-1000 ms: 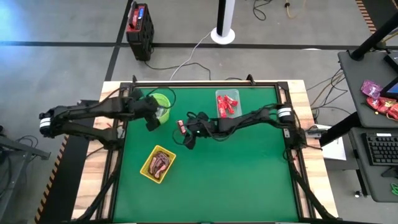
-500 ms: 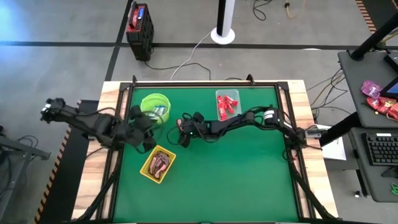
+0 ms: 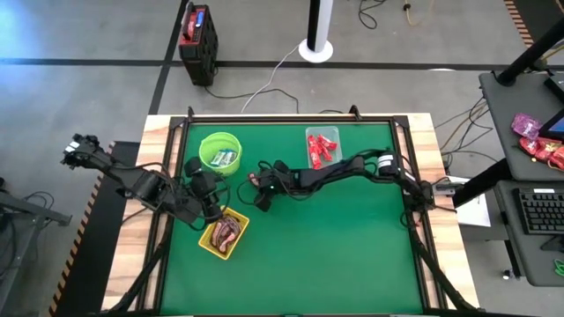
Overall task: Sort candy by brand, put in halloween buckets
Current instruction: Put the brown chocolate into the yellow bin
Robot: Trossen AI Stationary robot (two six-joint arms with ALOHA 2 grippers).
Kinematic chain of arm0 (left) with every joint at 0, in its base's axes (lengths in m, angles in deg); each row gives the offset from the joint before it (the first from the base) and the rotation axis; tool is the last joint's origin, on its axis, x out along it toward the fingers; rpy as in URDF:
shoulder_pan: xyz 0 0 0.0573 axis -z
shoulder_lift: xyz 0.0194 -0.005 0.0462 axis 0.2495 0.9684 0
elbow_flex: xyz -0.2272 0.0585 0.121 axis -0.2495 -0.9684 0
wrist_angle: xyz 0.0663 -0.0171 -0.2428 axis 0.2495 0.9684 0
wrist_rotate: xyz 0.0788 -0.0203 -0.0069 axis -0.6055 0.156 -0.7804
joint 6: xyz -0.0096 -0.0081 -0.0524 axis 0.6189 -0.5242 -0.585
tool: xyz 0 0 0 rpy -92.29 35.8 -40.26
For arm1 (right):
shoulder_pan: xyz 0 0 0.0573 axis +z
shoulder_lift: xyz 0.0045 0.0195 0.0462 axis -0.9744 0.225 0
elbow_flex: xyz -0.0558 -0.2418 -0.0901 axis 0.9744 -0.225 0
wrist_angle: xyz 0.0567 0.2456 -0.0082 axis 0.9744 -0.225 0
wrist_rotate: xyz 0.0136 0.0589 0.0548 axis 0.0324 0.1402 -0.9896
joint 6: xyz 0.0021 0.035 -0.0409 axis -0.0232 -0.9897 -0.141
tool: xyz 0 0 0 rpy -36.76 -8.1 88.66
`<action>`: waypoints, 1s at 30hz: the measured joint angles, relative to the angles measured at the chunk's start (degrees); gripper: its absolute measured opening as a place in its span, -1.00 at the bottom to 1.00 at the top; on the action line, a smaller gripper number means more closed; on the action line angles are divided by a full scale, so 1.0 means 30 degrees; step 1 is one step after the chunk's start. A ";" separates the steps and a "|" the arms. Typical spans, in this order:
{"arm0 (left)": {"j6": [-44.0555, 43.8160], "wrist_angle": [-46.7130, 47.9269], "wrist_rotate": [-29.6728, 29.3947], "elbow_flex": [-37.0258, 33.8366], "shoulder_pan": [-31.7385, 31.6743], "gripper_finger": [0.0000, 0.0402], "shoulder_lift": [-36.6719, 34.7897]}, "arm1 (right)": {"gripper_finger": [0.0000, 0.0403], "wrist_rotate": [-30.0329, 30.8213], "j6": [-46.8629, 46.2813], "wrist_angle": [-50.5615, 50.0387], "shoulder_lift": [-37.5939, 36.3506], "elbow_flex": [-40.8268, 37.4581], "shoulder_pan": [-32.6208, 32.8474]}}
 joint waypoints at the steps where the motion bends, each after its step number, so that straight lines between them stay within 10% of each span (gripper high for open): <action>1: -0.0041 0.0011 0.0000 0.0000 0.0000 -0.44 -0.0002 | -0.60 -0.0056 0.0096 -0.0179 -0.0151 -0.0007 0.0024; 14: 0.0162 0.0291 0.0007 0.0000 0.0000 -0.44 -0.1058 | -0.60 -0.4529 0.2391 0.2422 -0.2334 0.0118 0.1946; 30: 0.0874 0.0289 -0.0015 -0.0007 -0.0012 -0.44 -0.1025 | -0.57 -0.6996 0.3945 0.6541 0.1924 0.3887 0.3480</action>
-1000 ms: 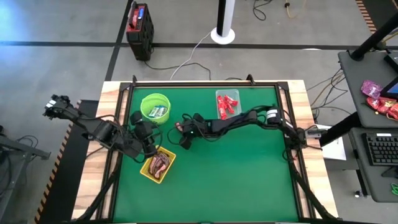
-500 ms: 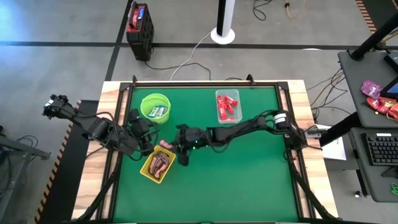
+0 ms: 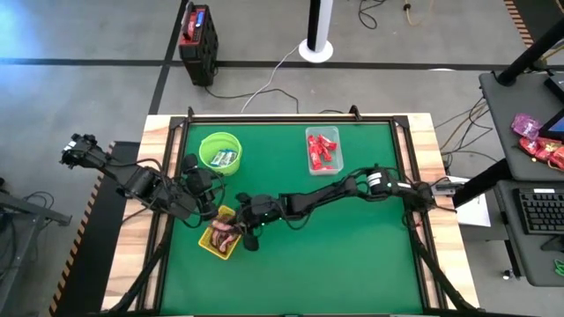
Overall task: Sort candy by brand, put in halloween buckets
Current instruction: Put the brown chocolate into the yellow bin, then return to Home Position
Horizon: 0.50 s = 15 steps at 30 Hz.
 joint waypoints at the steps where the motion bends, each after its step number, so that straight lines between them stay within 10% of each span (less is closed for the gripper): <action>1: 0.0000 -0.0003 0.0000 0.0000 -0.0003 -0.44 0.0000 | -0.56 -0.0394 0.0062 -0.0070 0.0324 0.0363 0.0026; 15: -0.0432 0.0056 0.0015 0.0000 -0.0010 -0.44 0.0235 | -0.20 0.0583 0.1049 -0.3847 0.1260 0.2692 0.0314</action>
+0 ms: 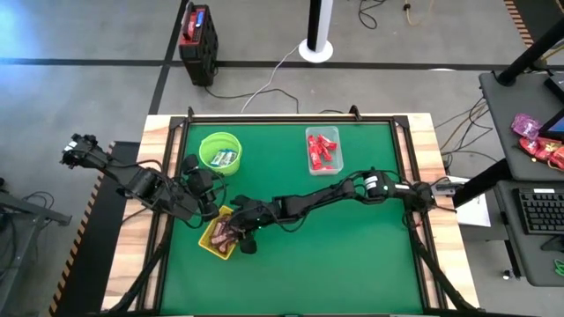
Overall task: Sort candy by brand, put in halloween buckets
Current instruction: Return to Home Position
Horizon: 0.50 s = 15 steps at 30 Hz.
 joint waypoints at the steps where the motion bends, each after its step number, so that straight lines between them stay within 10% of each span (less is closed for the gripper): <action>1: -0.0002 -0.0002 0.0000 0.0000 0.0000 -0.44 0.0053 | -0.16 0.0229 0.0100 -0.0552 -0.0004 0.0194 0.0036; 15: 0.0842 -0.3546 -0.0163 -0.0270 0.0036 -0.43 0.1586 | -0.08 0.0226 0.2026 -0.2197 -0.4824 -0.4143 0.0295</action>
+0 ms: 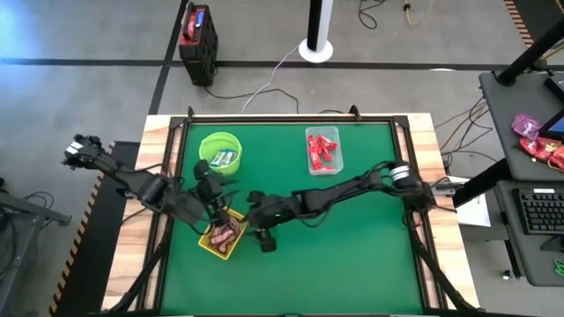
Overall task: Sort candy by brand, put in halloween buckets
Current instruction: Return to Home Position
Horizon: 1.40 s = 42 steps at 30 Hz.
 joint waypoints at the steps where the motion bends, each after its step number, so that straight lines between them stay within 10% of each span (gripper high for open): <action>1: 0.1065 -0.1360 -0.0273 -0.0180 0.0000 -0.43 -0.0054 | -0.09 0.0026 0.0100 0.0726 -0.0588 -0.0912 0.0008; 6: 0.7303 -1.0265 0.0761 -0.2870 -0.0261 -0.43 -0.1912 | -0.12 0.1441 0.0743 0.5728 -0.3932 -0.6250 -0.0034; 13: 1.1222 -2.1516 0.8262 -0.8870 -0.4961 -0.43 -0.6084 | -0.13 0.3792 0.1875 1.3028 -0.8186 -1.2412 -0.0676; 22: 0.9520 -1.6166 1.7860 -0.9839 -1.3148 -0.43 -1.2353 | -0.23 0.1864 0.1529 1.4627 -1.1890 -1.6019 -0.3717; 31: 0.9317 -1.1395 1.7138 -1.0495 -1.3741 -0.43 -1.9613 | -0.37 0.1105 0.1771 1.6074 -1.6821 -2.1265 -0.4786; 42: 0.9389 -1.3546 1.5281 -1.3407 -1.3800 -0.43 -1.9321 | -0.51 0.2640 0.1482 1.7371 -2.4720 -2.7790 -0.4801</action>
